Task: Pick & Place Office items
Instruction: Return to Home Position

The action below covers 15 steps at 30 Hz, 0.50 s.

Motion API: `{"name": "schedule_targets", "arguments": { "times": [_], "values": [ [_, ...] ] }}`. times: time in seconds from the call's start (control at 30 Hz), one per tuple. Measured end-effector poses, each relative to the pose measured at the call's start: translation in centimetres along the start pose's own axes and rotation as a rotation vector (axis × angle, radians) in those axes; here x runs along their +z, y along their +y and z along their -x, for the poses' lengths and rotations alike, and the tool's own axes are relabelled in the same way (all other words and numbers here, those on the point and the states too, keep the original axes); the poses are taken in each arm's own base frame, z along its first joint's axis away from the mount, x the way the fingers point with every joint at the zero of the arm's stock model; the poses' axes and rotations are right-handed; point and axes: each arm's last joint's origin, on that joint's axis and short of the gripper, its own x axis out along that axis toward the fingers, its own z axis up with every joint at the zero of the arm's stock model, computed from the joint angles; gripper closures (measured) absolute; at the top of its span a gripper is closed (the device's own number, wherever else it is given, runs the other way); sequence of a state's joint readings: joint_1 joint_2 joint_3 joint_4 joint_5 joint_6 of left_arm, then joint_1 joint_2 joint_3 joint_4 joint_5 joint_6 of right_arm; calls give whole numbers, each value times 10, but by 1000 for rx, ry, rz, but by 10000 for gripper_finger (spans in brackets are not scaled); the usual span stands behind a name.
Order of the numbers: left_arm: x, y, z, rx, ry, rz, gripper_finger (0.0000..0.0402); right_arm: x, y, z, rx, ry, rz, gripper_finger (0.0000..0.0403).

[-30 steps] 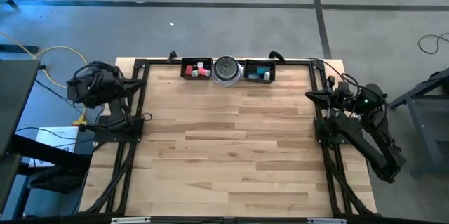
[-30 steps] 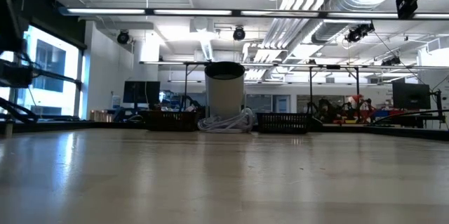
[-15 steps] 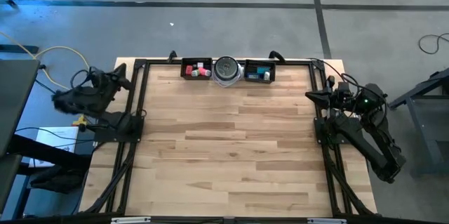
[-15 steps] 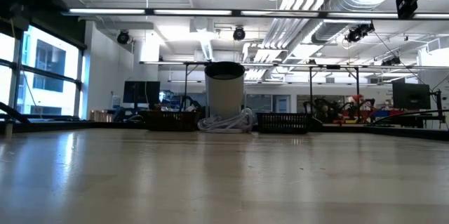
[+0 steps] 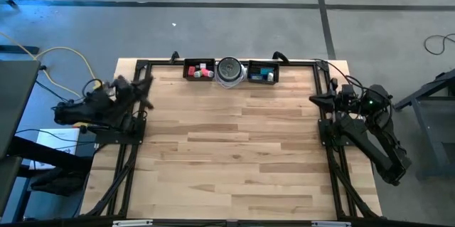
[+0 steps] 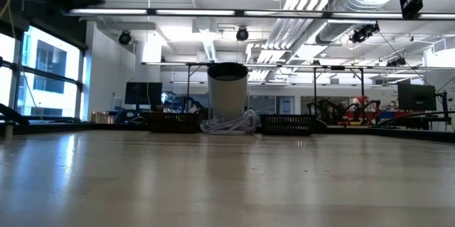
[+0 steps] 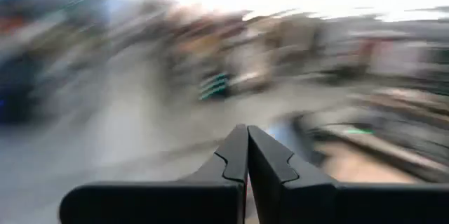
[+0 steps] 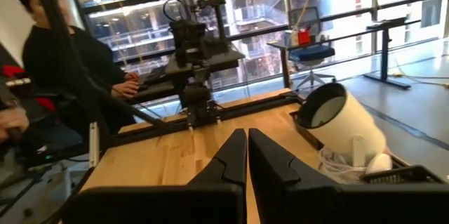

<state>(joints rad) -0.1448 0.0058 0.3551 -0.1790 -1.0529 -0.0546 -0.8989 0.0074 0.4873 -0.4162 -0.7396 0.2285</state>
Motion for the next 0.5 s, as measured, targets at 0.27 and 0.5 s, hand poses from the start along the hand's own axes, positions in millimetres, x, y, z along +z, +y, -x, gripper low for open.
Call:
{"name": "schedule_targets", "arguments": {
  "times": [0.27, 0.5],
  "values": [
    [-21, -5, -9, 65, -187, -43, 401, -1, 2, 0, 57, 18, -29, 401],
    [-58, -10, -19, -171, -170, -8, 401, -1, 2, 0, 77, 23, -43, 401]
  ]
}}
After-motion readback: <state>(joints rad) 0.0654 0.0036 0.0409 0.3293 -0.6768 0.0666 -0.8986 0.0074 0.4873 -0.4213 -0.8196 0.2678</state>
